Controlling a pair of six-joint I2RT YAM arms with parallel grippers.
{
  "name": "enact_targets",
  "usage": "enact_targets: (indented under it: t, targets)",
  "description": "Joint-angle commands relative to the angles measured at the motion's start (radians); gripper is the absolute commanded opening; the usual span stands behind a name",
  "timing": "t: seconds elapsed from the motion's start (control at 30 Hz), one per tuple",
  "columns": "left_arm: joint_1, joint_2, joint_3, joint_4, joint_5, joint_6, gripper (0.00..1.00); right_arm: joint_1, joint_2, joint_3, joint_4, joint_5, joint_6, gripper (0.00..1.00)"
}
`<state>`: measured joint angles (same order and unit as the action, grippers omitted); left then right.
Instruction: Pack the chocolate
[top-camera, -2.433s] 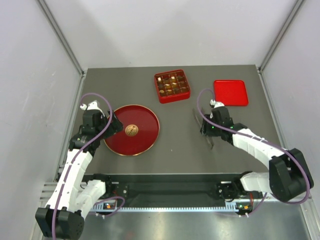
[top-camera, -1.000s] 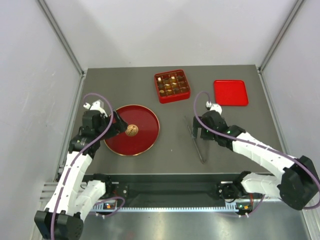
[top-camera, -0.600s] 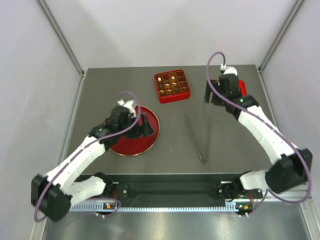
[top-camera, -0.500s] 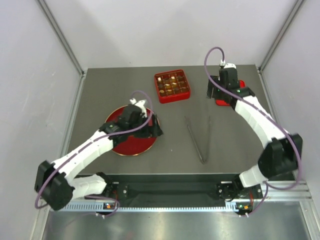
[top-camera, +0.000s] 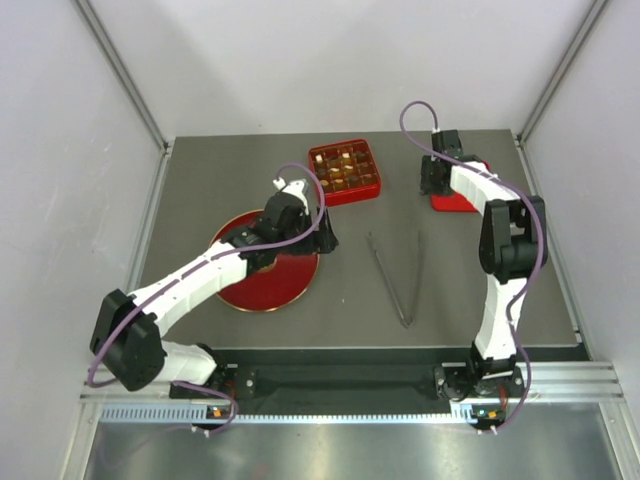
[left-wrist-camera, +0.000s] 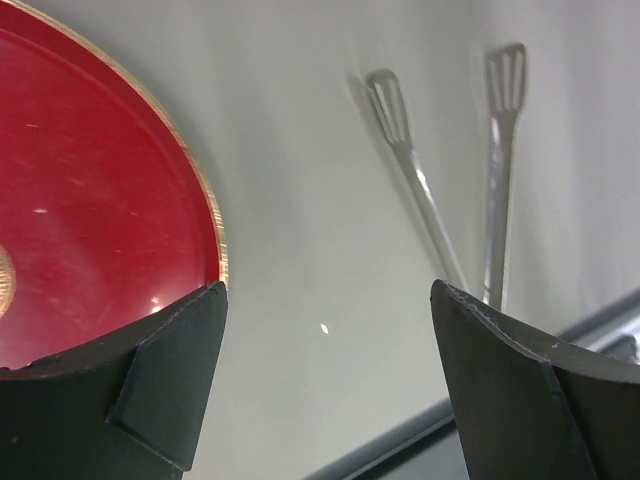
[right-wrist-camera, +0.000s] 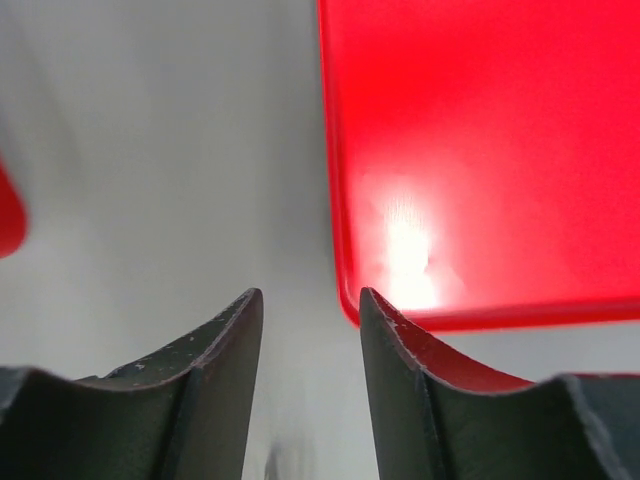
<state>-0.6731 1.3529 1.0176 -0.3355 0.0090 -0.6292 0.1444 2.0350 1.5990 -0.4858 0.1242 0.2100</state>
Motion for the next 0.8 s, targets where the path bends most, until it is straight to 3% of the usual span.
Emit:
enact_targets:
  t: [0.0,0.57,0.63,0.77]
  targets:
    - [0.001,-0.044,0.023,0.016,-0.093,0.022,0.88,-0.008,0.034,0.049,0.067,0.023,-0.037,0.43]
    - [0.004,-0.144,-0.079,0.013,-0.185,0.046,0.89,-0.025,0.129,0.065,0.093,0.069,-0.049,0.34]
    - [0.004,-0.147,-0.076,0.012,-0.188,0.046,0.89,-0.026,0.136,0.079,0.085,0.065,-0.046,0.28]
    - [0.004,-0.156,-0.062,-0.008,-0.199,0.043,0.89,-0.025,0.130,0.114,0.055,0.025,-0.052,0.02]
